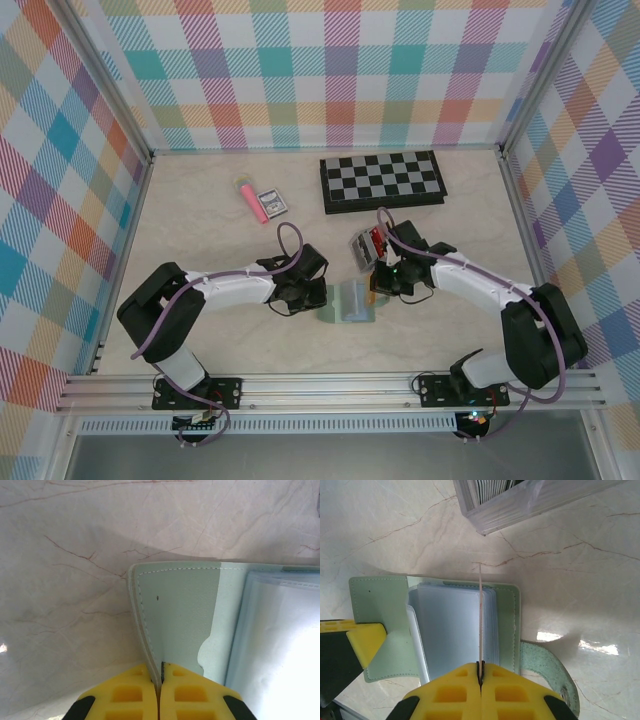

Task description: Put the credit cards into the card holder

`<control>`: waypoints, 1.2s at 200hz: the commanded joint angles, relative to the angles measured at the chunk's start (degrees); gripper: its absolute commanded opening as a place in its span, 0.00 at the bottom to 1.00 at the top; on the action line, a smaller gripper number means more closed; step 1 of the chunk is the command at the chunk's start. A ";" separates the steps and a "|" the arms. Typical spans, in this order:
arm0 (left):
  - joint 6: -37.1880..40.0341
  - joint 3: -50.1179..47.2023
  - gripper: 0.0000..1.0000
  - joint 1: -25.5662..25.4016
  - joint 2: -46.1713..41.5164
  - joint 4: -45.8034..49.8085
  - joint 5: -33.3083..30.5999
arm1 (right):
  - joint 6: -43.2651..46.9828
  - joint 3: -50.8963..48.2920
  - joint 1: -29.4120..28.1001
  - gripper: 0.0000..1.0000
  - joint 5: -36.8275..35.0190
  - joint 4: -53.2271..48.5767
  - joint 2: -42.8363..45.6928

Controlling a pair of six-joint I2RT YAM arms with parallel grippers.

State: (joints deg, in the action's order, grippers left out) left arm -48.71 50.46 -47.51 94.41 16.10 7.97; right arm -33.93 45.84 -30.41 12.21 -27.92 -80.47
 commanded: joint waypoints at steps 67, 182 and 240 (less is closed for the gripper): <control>-0.59 -0.53 0.00 0.22 0.42 0.28 0.65 | 1.91 -1.19 -3.22 0.05 -1.64 1.36 -3.65; -0.86 -0.80 0.00 0.18 0.82 0.34 0.60 | 0.25 1.36 -5.08 0.05 2.43 4.81 -7.37; -1.67 -1.93 0.00 0.22 1.38 -2.97 0.73 | -1.96 2.14 -5.18 0.05 6.48 8.82 -6.21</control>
State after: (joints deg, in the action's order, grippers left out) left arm -49.25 49.71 -47.48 94.54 14.96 8.10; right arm -34.52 47.16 -34.98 16.03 -21.34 -86.83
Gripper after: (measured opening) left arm 0.052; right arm 0.054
